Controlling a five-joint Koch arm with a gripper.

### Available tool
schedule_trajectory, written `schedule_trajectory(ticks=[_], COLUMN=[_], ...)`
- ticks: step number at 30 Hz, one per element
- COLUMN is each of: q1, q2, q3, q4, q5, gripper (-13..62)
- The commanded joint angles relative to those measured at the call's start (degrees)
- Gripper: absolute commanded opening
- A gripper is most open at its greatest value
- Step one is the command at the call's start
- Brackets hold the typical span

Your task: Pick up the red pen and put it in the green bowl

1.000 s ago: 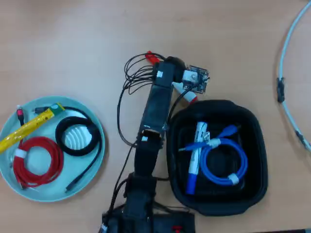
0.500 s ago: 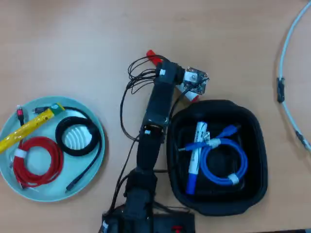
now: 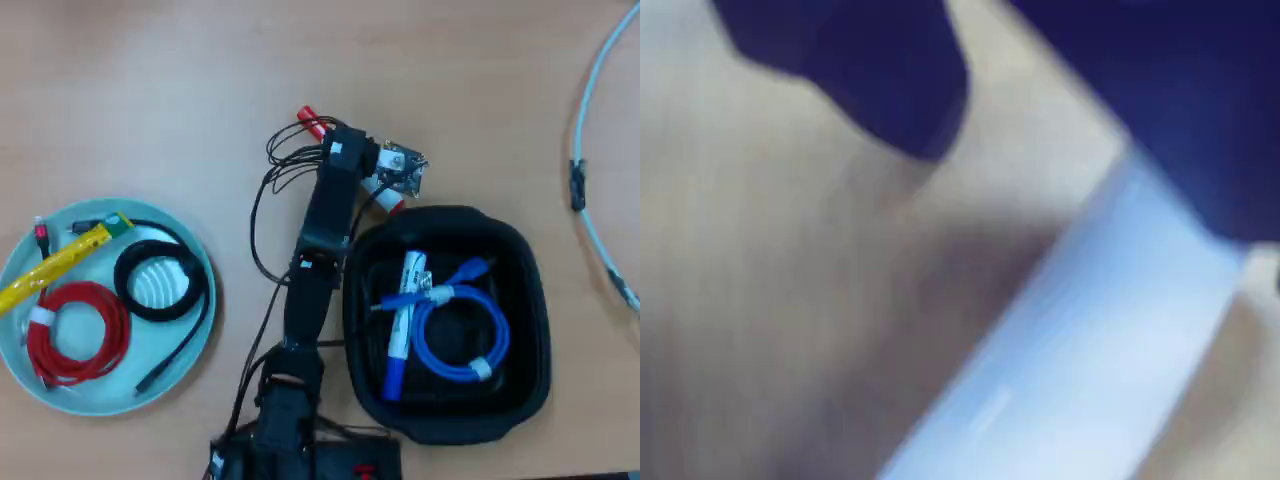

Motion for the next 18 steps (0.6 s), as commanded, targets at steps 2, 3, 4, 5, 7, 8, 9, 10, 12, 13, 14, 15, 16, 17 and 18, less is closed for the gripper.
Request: schedule_trajectory(ticks=[2, 3, 4, 5, 7, 8, 9, 10, 12, 13, 14, 15, 16, 17, 18], q1=[0.1, 0.0, 0.0, 0.0, -0.3, -0.5, -0.6, -0.6, -0.6, -0.6, -0.6, -0.6, -0.6, -0.6, -0.7], q2=[-0.6, -1.3, -2.0, -2.6, -3.1, -3.1, -3.2, -3.3, -3.3, -3.3, -3.5, -3.9, -4.0, -4.0, -4.0], q3=[-4.3, -4.3, -4.4, -4.6, -4.7, -4.7, -4.7, -4.7, -4.7, -4.7, -4.6, -4.6, -4.6, -4.5, -4.4], q4=[-0.4, -0.4, -0.4, -0.6, -0.9, -0.9, -0.9, -0.9, -0.9, -0.9, -0.8, -0.4, -0.2, -0.2, 0.0], q5=[0.5, 0.5, 0.4, 0.4, 0.4, 0.5, 0.5, 0.5, 0.6, 0.6, 0.6, 0.6, 0.6, 0.5, 0.3], gripper=[39.9, 39.9, 39.8, 39.8, 39.9, 39.9, 39.9, 39.8, 39.7, 39.6, 39.6, 39.6, 39.6, 39.6, 39.6])
